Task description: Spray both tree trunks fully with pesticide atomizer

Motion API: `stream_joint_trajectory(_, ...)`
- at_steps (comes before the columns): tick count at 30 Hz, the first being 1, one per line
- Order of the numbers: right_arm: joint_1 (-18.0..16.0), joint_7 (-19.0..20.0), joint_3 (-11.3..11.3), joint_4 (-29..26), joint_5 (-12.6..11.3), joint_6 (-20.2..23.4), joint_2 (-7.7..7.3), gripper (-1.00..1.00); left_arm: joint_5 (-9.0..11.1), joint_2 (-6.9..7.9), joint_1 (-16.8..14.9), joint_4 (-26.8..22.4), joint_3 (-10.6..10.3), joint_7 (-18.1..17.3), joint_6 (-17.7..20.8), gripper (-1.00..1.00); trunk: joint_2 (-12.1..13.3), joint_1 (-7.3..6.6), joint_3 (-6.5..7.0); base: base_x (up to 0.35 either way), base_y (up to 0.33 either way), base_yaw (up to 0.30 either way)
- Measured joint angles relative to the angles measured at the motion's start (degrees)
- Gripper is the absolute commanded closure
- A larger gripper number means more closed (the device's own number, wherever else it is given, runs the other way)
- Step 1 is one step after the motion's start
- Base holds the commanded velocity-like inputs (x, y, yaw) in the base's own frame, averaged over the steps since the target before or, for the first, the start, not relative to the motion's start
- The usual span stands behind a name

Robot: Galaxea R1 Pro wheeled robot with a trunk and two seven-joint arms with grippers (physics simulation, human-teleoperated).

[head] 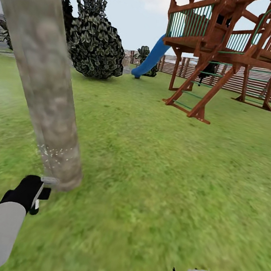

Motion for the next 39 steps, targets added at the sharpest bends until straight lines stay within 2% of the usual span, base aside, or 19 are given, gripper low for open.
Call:
stream_joint_trajectory(6,0.0,0.0,0.0,0.0,0.0,0.0,0.01,-1.0,-0.6,0.46,2.9,0.1,0.0,-0.1,-0.5,1.0,0.0,0.0,0.0,0.246,-0.169,0.0)
stream_joint_trajectory(9,0.0,0.0,0.1,0.1,0.0,0.0,0.02,-1.0,-0.9,1.46,5.2,-0.5,0.1,0.4,-4.2,1.0,0.0,-0.01,0.0,0.238,-0.107,0.159)
stream_joint_trajectory(11,0.0,0.0,0.0,0.1,0.1,0.0,0.02,-1.0,-0.3,1.92,5.5,-0.5,0.1,0.4,-4.7,1.0,0.0,0.02,0.0,0.062,-0.021,0.264)
stream_joint_trajectory(13,0.0,0.0,0.0,0.1,0.1,0.0,0.02,-1.0,1.3,1.69,5.5,-0.5,0.2,0.0,-4.8,1.0,0.0,0.02,0.0,0.014,-0.005,0.275)
stream_joint_trajectory(14,0.0,0.0,0.0,0.1,0.1,0.0,0.02,-1.0,5.1,1.15,5.5,-0.2,0.1,-0.2,-4.9,1.0,0.0,0.03,0.0,0.002,-0.001,0.277)
stream_joint_trajectory(15,0.0,0.0,0.0,0.1,0.1,0.0,0.02,-1.0,6.5,0.71,5.5,-0.1,0.0,-0.3,-4.9,1.0,0.0,0.02,0.0,0.026,-0.032,0.253)
stream_joint_trajectory(18,0.0,0.0,0.0,0.3,0.1,0.0,0.02,-1.0,7.4,0.31,5.5,-0.2,-0.2,-0.2,-5.2,1.0,0.0,0.01,0.0,0.139,-0.208,0.031)
stream_joint_trajectory(20,0.0,0.0,0.1,0.3,0.1,0.0,0.02,-1.0,7.4,-0.21,5.5,-0.2,-0.3,0.1,-5.4,1.0,0.0,0.01,0.0,0.154,-0.233,0.001)
stream_joint_trajectory(33,0.0,0.0,0.1,0.3,0.1,0.0,0.02,-1.0,6.9,-0.34,5.5,-0.6,-0.4,0.7,-6.0,1.0,0.0,0.01,0.0,0.142,-0.242,0.002)
stream_joint_trajectory(39,0.0,0.0,0.1,0.4,0.1,0.0,0.06,-1.0,6.8,-0.25,5.6,-0.7,-0.6,0.7,-5.9,1.0,0.0,0.01,0.0,0.13,-0.254,0.224)
